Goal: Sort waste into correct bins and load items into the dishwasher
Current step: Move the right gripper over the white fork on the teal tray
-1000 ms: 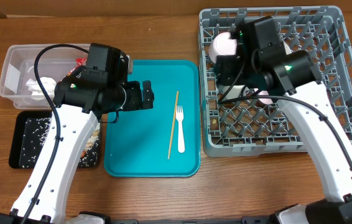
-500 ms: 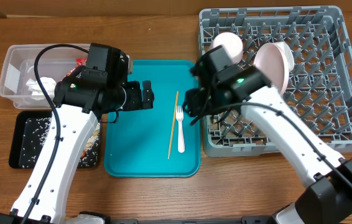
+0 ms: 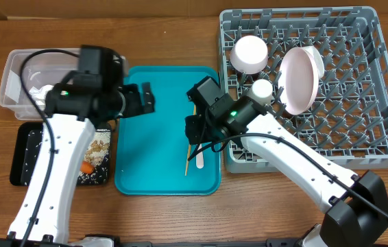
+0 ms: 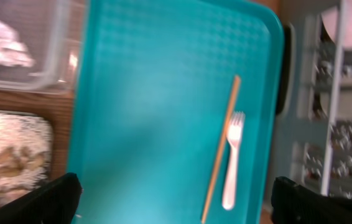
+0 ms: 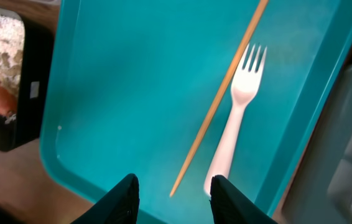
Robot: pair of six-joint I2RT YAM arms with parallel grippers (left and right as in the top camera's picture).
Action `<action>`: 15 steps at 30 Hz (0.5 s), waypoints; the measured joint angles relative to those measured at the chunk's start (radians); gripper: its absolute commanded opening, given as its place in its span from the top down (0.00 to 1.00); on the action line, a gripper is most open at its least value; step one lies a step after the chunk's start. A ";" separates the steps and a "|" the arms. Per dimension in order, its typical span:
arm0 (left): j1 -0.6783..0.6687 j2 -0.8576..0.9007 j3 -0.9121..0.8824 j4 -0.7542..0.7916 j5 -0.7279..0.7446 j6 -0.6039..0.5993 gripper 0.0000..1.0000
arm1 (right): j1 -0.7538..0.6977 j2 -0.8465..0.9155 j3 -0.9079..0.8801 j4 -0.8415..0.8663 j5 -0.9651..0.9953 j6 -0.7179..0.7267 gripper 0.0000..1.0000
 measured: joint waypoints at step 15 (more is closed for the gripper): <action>0.100 0.000 0.011 -0.011 0.000 0.000 0.00 | 0.008 0.047 -0.124 0.212 0.093 0.072 0.63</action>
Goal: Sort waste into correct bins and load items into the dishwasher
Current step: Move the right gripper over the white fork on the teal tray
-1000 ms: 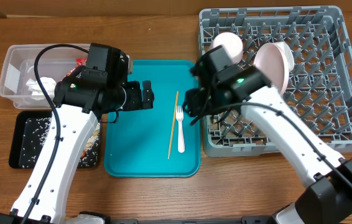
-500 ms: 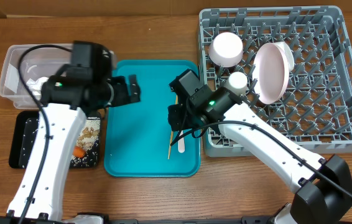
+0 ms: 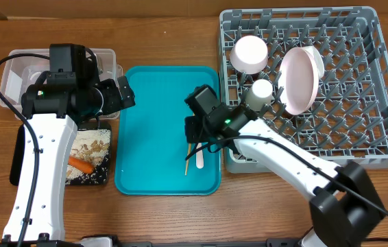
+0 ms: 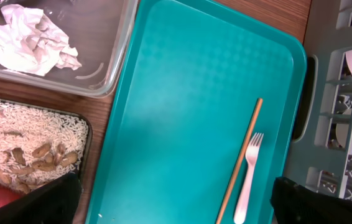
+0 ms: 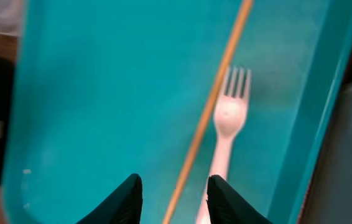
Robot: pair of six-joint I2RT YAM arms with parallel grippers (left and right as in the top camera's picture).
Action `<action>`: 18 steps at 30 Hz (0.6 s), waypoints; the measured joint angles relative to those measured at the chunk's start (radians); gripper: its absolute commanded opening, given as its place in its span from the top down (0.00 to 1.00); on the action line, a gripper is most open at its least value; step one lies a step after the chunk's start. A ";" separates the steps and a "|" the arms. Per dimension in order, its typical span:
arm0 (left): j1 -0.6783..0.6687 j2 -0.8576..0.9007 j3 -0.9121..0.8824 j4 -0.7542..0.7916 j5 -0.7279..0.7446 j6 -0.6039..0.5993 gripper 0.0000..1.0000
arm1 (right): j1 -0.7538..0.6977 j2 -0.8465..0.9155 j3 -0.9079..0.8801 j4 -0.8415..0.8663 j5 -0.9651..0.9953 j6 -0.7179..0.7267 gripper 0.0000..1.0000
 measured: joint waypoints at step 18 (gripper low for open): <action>0.000 0.000 0.000 0.000 0.000 0.000 0.00 | 0.103 0.034 -0.002 -0.002 0.088 -0.002 0.47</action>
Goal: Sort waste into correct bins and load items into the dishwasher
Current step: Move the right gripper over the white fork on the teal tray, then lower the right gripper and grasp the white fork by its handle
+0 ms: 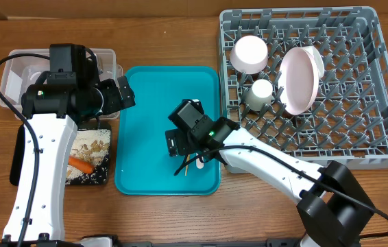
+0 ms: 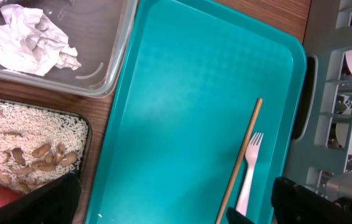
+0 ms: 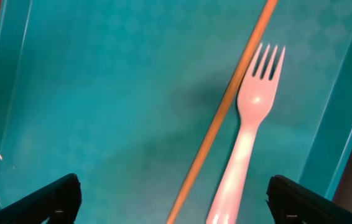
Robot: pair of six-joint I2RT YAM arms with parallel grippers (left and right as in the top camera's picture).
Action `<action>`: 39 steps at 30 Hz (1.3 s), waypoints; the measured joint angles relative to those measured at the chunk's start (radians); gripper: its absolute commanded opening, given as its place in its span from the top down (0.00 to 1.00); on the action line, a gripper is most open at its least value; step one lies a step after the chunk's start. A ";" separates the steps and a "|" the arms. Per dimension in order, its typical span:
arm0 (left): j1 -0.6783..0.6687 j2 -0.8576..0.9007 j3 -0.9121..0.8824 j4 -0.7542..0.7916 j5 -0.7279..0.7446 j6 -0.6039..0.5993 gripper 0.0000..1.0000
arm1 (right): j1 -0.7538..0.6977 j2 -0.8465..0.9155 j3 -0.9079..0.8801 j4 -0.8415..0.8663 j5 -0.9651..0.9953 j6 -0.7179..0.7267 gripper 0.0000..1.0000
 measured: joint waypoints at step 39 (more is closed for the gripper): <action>0.000 0.000 0.000 0.000 0.000 0.000 0.00 | 0.000 0.013 0.016 -0.002 0.137 0.131 0.73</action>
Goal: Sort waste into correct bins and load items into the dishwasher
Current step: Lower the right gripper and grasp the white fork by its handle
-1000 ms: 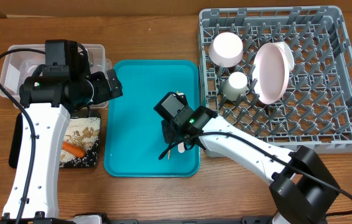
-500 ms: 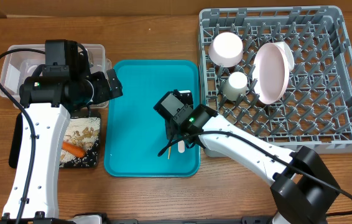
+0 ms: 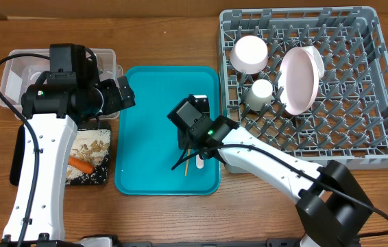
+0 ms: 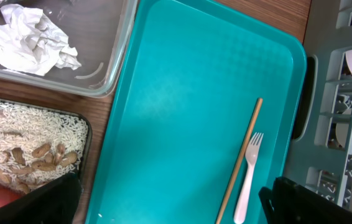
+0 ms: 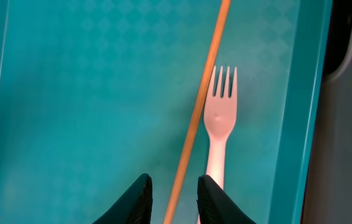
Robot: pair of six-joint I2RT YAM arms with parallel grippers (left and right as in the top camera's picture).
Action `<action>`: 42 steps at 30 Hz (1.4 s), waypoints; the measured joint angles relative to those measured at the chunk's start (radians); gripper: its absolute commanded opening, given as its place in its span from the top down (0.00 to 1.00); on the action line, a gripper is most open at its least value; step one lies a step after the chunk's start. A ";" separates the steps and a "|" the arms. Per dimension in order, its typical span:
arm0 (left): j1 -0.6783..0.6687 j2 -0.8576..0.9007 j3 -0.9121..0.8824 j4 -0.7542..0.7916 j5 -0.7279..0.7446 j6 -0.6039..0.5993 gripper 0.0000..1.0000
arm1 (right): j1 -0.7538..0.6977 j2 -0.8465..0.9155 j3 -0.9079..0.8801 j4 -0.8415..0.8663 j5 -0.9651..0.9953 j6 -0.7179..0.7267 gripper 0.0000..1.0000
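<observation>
A wooden chopstick point(image 5: 201, 99) and a pale pink fork point(image 5: 221, 118) lie side by side on the teal tray point(image 3: 149, 103), near its right rim. My right gripper point(image 5: 175, 186) hangs low over their near ends. Its fingers are a little apart with the chopstick running between them, and the fork handle lies just outside the right finger. In the overhead view the right gripper point(image 3: 188, 156) sits over the tray's lower right. My left gripper point(image 4: 176, 202) is wide open and empty, held above the tray's left edge.
The grey dish rack point(image 3: 331, 130) on the right holds a pink bowl point(image 3: 300, 79), a white cup point(image 3: 250, 53) and a small cup point(image 3: 261, 89). At the left, a clear bin point(image 3: 12, 96) holds crumpled tissue and a black tray point(image 3: 26, 154) holds rice and a carrot.
My right gripper's fingers were spread wide over the chopstick and fork. Now they stand close together on either side of the chopstick. The left arm has not moved.
My left gripper was over the tray's upper left, then back beside the bins, where it has stayed open. My right gripper hovered over the fork and chopstick with its fingers fairly close, then wide apart, and now narrowed around the chopstick.
</observation>
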 measured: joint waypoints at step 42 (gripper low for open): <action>0.000 0.000 0.000 0.000 0.000 0.000 0.00 | -0.124 0.108 -0.003 -0.041 -0.082 0.000 0.78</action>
